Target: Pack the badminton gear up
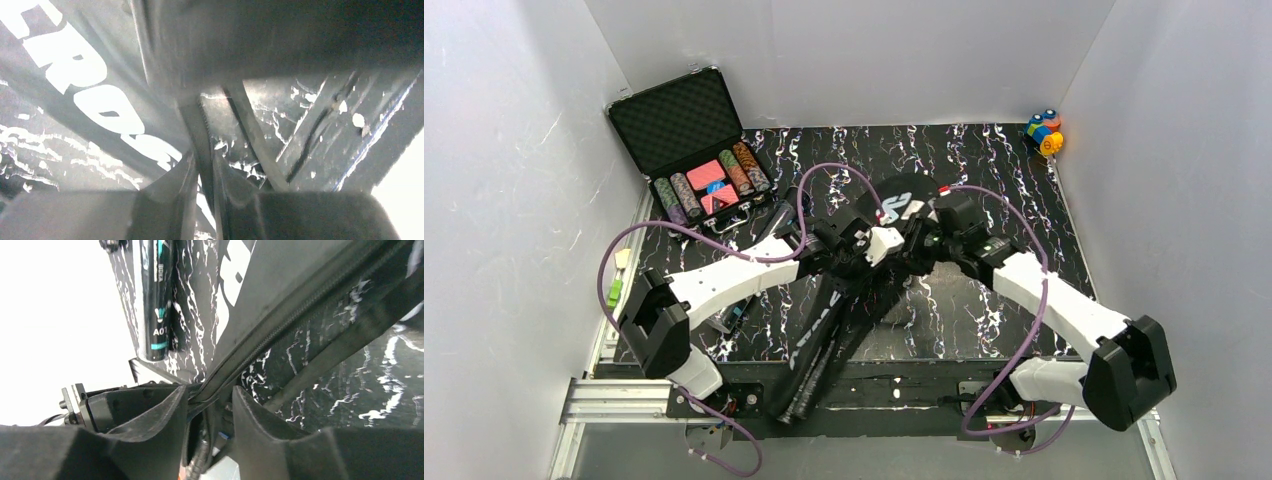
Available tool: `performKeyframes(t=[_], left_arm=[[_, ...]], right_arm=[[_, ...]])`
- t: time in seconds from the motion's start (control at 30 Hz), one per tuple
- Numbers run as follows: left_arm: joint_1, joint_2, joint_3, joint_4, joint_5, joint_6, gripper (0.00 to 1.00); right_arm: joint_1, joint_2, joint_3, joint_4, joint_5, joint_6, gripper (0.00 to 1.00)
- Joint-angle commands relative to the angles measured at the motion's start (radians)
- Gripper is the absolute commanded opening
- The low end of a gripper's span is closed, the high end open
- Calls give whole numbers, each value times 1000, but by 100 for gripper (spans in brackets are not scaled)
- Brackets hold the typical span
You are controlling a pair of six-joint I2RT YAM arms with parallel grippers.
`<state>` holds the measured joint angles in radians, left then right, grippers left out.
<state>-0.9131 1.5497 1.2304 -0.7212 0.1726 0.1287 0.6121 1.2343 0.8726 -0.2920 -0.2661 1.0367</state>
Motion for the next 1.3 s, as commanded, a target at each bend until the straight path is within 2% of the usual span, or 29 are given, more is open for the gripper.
performKeyframes(t=[0.0, 0.13, 0.33, 0.53, 0.83, 1.0, 1.07, 1.13, 1.27], left_arm=[[-4, -94, 11, -2, 5, 7, 9], [4, -93, 41, -20, 23, 2, 0], [14, -94, 77, -37, 35, -4, 0], [29, -66, 119, -22, -40, -45, 0], [155, 44, 222, -55, -32, -211, 0], [162, 19, 206, -40, -60, -225, 0], [163, -5, 196, -35, -77, -228, 0], [162, -15, 184, -27, -72, -248, 0], [161, -21, 174, -18, -60, -254, 0]], right_arm=[[-79, -79, 7, -19, -22, -4, 49], [-153, -113, -8, -36, -39, -12, 54], [-235, -136, -17, -51, -77, -19, 58], [-267, -199, -6, -76, -93, -14, 66], [-267, -178, 65, -112, -113, -46, 74], [-266, -133, 84, -77, -126, -32, 75], [-261, -63, 97, -33, -120, -26, 77], [-206, 79, 164, 26, -55, -1, 81], [-199, 139, 130, 152, 13, 59, 81]])
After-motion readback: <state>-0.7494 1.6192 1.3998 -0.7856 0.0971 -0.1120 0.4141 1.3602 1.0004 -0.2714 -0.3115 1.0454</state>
